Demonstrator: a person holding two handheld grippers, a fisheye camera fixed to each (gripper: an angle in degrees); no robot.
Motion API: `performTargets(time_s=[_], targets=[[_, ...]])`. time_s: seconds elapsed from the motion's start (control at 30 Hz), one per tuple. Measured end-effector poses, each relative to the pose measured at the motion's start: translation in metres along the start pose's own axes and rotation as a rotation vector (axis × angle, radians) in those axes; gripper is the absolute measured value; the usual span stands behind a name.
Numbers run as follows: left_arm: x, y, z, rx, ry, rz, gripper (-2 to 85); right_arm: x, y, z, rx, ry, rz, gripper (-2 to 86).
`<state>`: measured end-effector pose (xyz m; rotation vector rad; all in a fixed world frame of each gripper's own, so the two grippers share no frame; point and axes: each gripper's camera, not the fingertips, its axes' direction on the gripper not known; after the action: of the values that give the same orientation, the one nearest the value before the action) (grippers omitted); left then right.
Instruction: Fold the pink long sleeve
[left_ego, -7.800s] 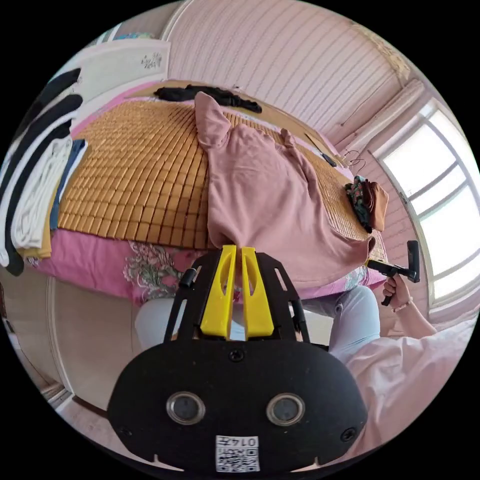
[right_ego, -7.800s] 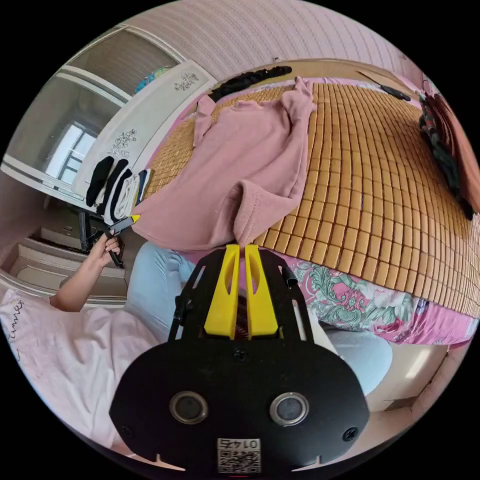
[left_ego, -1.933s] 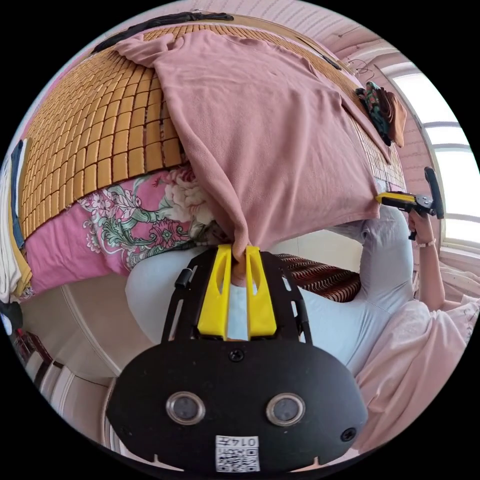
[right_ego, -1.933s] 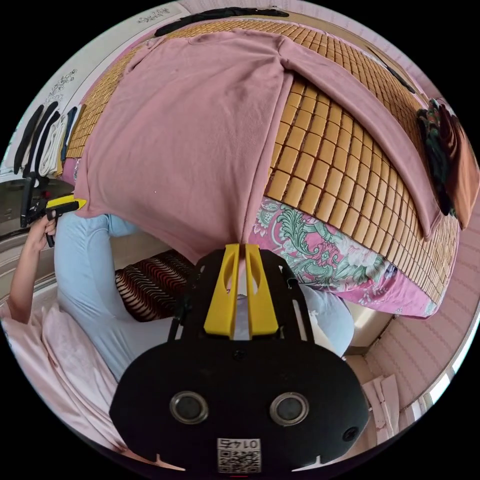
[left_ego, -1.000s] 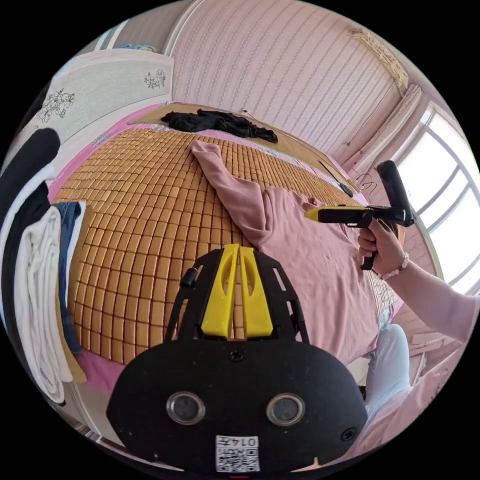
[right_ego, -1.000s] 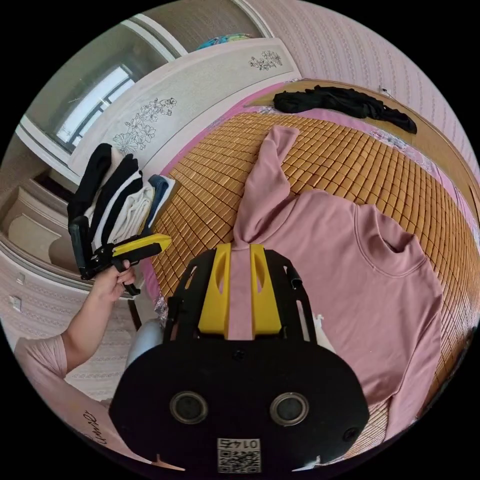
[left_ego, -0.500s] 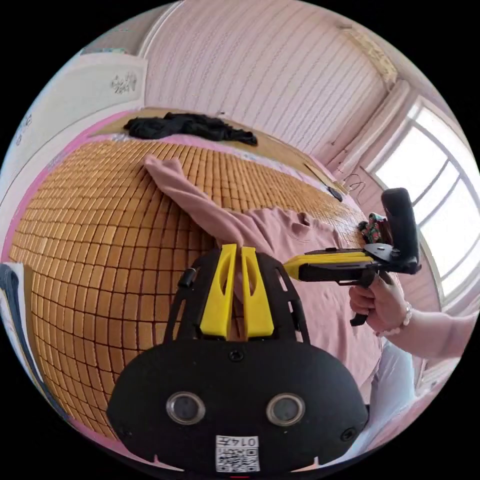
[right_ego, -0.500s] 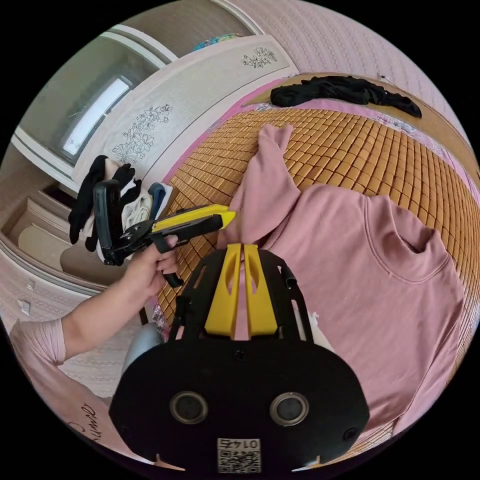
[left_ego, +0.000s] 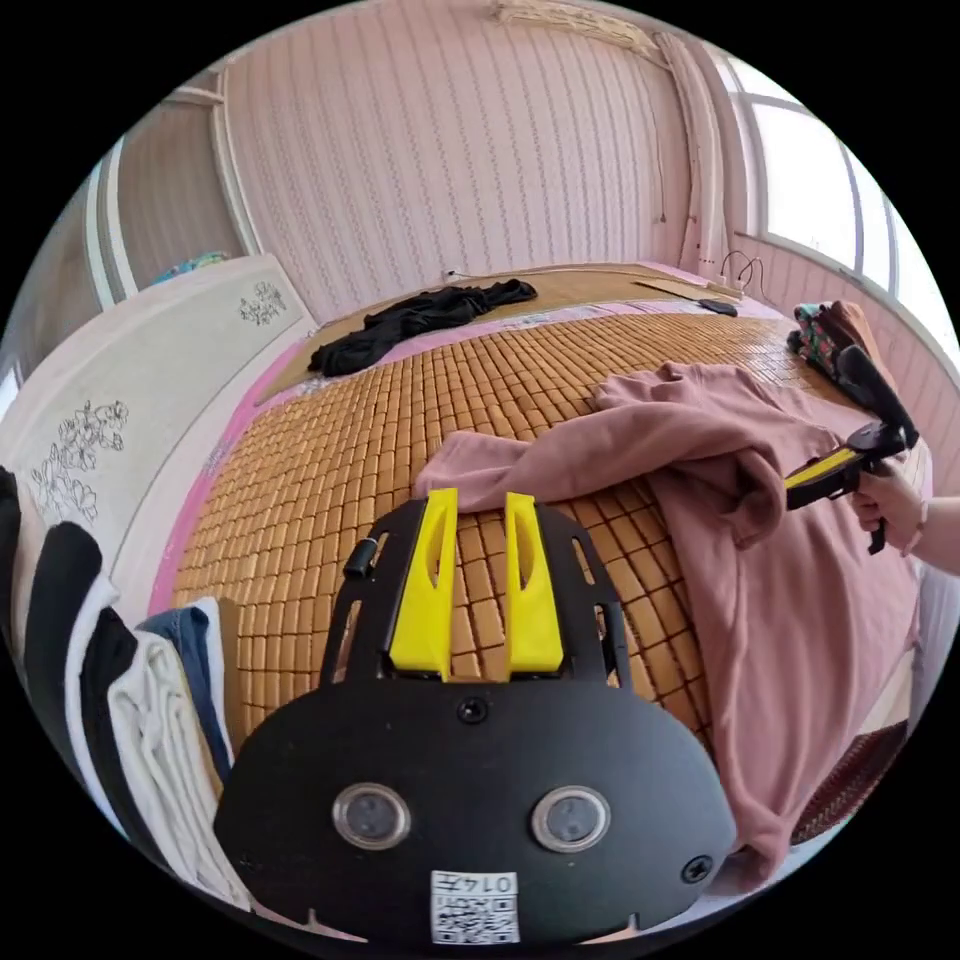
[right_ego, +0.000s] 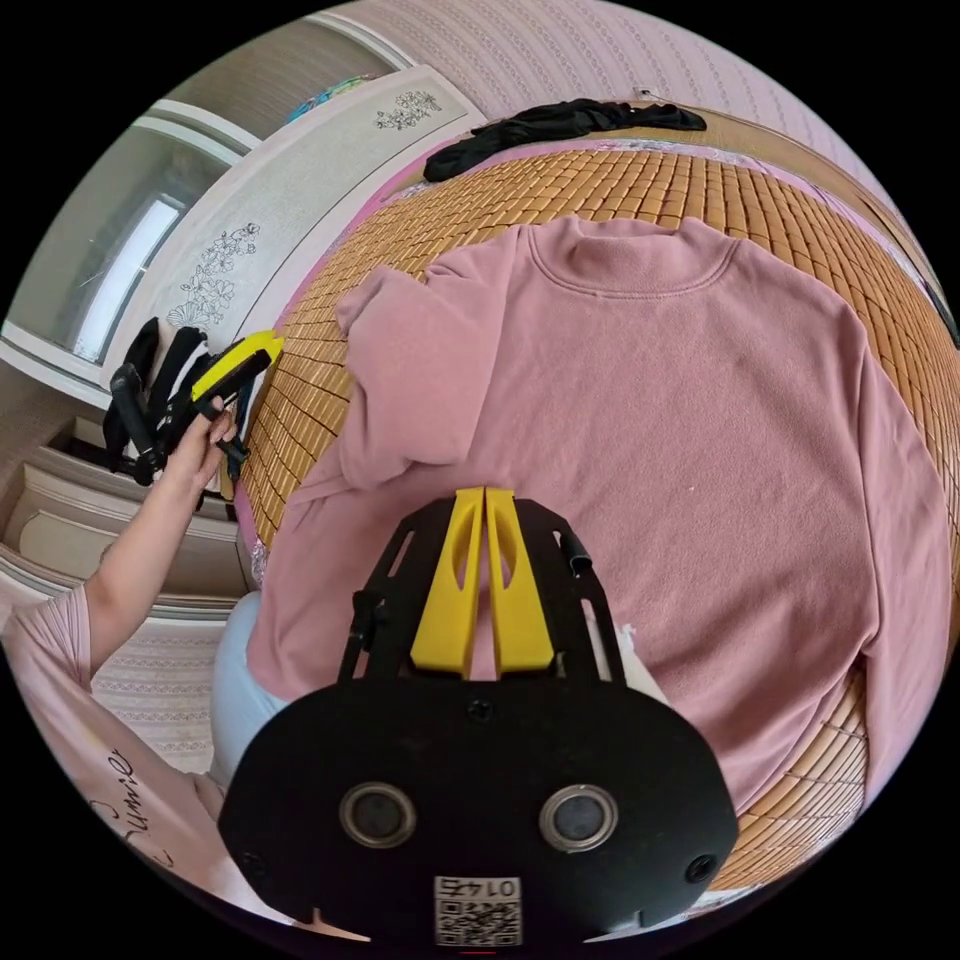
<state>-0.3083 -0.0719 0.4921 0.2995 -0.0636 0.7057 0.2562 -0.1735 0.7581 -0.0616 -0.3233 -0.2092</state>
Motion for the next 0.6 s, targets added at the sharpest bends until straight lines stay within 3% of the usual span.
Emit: performTargets(time_s=[0.07, 0.17, 0.27, 0.37, 0.47, 0.6], targets=[[0.007, -0.013, 0.021, -0.025, -0.073, 0.159, 9.6, -0.002, 0.001, -0.002, 0.007, -0.002, 0.012, 0.1], [0.020, -0.029, 0.058, -0.148, -0.017, 0.251, 10.7, -0.008, 0.001, -0.014, 0.065, 0.003, 0.013, 1.0], [0.031, -0.038, 0.097, -0.331, -0.037, 0.282, 6.3, -0.008, -0.002, -0.035, 0.221, -0.003, 0.061, 4.6], [0.028, -0.050, 0.097, -0.349, -0.078, 0.199, 1.3, -0.006, -0.021, -0.030, 0.199, -0.110, 0.137, 9.9], [0.023, -0.039, 0.069, -0.347, -0.087, 0.219, 0.0, -0.013, -0.041, -0.014, 0.075, -0.203, 0.102, 5.7], [0.004, 0.007, -0.008, -0.340, -0.034, 0.198, -0.5, -0.042, -0.054, -0.022, 0.056, -0.147, -0.035, 2.5]])
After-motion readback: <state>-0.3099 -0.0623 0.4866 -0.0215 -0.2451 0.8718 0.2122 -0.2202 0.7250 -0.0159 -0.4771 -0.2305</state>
